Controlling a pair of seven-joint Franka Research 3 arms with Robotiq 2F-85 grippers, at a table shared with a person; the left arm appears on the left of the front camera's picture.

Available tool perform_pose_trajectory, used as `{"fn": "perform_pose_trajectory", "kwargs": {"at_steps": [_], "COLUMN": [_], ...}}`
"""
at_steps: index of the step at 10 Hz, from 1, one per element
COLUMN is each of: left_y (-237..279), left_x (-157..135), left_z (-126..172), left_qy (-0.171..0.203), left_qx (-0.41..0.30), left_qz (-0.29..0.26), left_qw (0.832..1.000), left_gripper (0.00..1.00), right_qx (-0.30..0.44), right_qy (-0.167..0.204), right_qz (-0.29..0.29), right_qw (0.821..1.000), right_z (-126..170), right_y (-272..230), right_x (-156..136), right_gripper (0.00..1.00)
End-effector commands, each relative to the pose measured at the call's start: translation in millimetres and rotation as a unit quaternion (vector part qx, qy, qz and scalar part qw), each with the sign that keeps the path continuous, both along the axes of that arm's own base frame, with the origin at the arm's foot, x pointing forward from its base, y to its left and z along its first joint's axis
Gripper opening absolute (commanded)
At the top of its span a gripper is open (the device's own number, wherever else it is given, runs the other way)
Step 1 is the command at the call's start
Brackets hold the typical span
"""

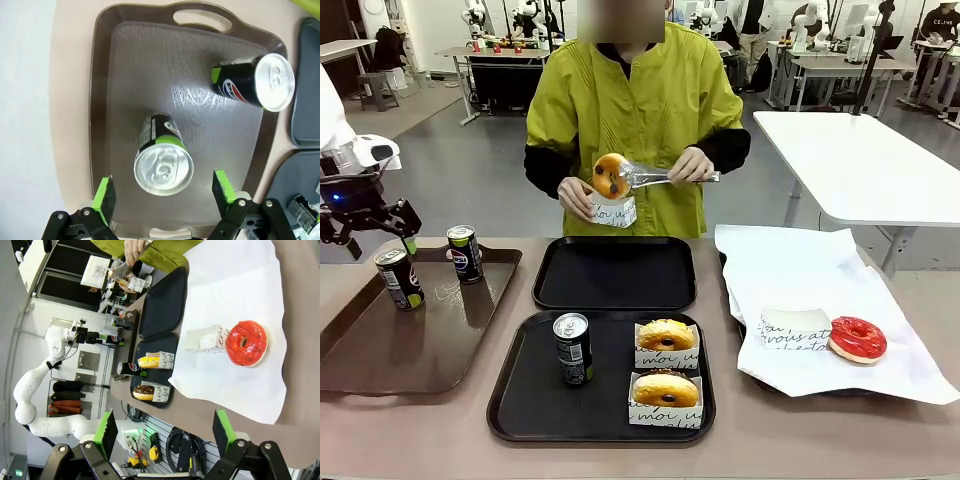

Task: Set up donuts and drinks on trays.
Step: Pick up one Pepsi coke from the Handle tray and place it on the Flat Tray without a Pepsi coke.

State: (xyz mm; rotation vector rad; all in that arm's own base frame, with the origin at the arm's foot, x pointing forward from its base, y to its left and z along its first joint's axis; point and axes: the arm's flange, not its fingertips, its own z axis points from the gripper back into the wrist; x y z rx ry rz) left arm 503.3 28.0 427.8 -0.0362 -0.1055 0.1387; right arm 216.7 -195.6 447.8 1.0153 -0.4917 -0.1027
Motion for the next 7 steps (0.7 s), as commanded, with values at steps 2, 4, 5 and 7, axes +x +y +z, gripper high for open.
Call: {"fn": "perform_pose_trajectory", "kwargs": {"at_steps": [2,4,5,7], "left_y": [-3,0,0,0], "left_x": [7,5,5,5], "left_z": [-1,-3,-3,-3], "left_qy": [-0.001,0.001,0.001,0.001], "left_qx": [0.032,0.011,0.011,0.011], "left_qz": [0.019,0.008,0.008,0.008], "left_qw": [0.999,1.000,1.000,1.000], "left_gripper": [1.00,1.00,1.00,1.00], "right_qx": [0.002,0.002,0.002,0.002], "right_qy": [-0.005,-0.005,-0.005,-0.005], "right_qz": [0.001,0.001,0.001,0.001], "right_qw": [1.000,1.000,1.000,1.000], "right_z": [-1,-1,-1,-1], "right_y": [0,0,0,0], "right_x": [0,0,0,0], "right_gripper": [1.00,1.00,1.00,1.00]}}
